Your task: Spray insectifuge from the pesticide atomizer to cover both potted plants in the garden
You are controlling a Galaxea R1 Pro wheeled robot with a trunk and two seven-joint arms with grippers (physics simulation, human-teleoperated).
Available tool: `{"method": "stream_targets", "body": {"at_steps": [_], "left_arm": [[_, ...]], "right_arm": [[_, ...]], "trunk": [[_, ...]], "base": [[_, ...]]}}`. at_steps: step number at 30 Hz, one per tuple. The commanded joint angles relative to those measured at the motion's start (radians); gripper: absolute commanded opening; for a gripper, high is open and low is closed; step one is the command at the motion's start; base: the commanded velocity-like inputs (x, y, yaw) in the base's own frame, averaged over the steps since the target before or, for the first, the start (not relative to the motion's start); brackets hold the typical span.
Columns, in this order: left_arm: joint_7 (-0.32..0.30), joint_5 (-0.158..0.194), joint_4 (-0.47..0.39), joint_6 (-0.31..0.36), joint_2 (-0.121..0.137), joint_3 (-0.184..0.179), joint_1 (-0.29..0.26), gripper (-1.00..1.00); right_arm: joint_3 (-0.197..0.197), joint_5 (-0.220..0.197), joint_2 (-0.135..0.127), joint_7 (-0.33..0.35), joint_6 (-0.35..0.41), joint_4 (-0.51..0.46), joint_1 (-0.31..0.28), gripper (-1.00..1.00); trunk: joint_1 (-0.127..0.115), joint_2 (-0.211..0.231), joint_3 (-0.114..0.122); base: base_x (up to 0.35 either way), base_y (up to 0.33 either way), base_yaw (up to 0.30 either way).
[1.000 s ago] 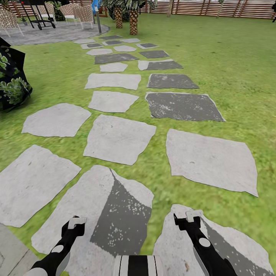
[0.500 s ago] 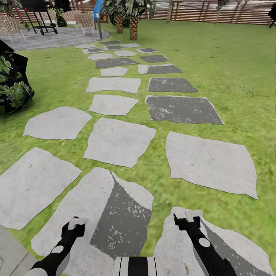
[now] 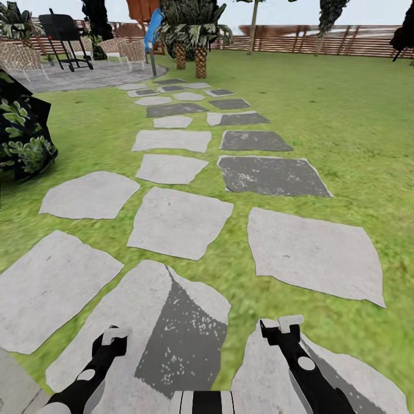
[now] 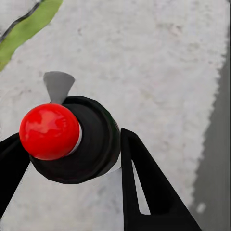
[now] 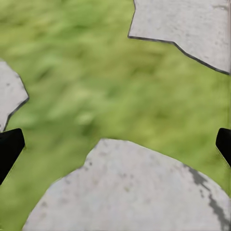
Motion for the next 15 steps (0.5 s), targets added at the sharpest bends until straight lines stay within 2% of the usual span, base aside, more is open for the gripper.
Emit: {"method": "stream_targets", "body": {"at_steps": [1,3,4,7,9,12,15], "left_arm": [[0.0,-0.01,0.001,-0.004,-0.001,0.007,-0.001,-1.0],[0.0,-0.009,0.001,-0.004,0.001,0.009,0.0,-1.0],[0.0,0.003,0.001,-0.004,0.003,0.01,0.01,-1.0],[0.0,0.006,-0.002,-0.004,0.005,0.011,0.03,-1.0],[0.001,0.007,-0.004,-0.005,0.012,0.011,0.071,-1.0],[0.002,0.009,-0.004,-0.006,0.014,0.012,0.111,-1.0],[0.003,0.01,-0.001,-0.035,0.014,0.012,0.147,-1.0]], "right_arm": [[-0.001,0.01,0.001,0.0,-0.003,0.0,0.0,1.0],[-0.002,0.01,0.001,0.0,-0.003,0.002,0.0,1.0],[-0.005,0.009,-0.003,0.0,-0.03,-0.001,0.0,1.0],[-0.006,0.01,-0.007,0.0,-0.082,0.001,0.0,1.0],[-0.006,0.013,-0.014,0.001,-0.094,0.022,0.002,1.0],[-0.005,0.012,-0.043,-0.001,-0.097,0.103,0.004,1.0],[-0.005,0.009,-0.057,-0.002,-0.121,0.206,0.004,1.0]], "trunk": [[-0.001,0.0,0.003],[-0.001,0.001,0.012],[-0.002,0.001,0.017],[-0.003,0.001,0.033],[-0.004,0.002,0.044],[-0.006,0.003,0.06],[-0.007,0.003,0.076]], "base": [[0.0,0.0,0.0],[0.0,0.0,-0.013],[0.0,0.0,-0.084],[0.0,0.0,-0.093],[0.0,0.0,-0.099],[0.0,0.0,-0.099],[0.0,0.0,-0.099]]}}
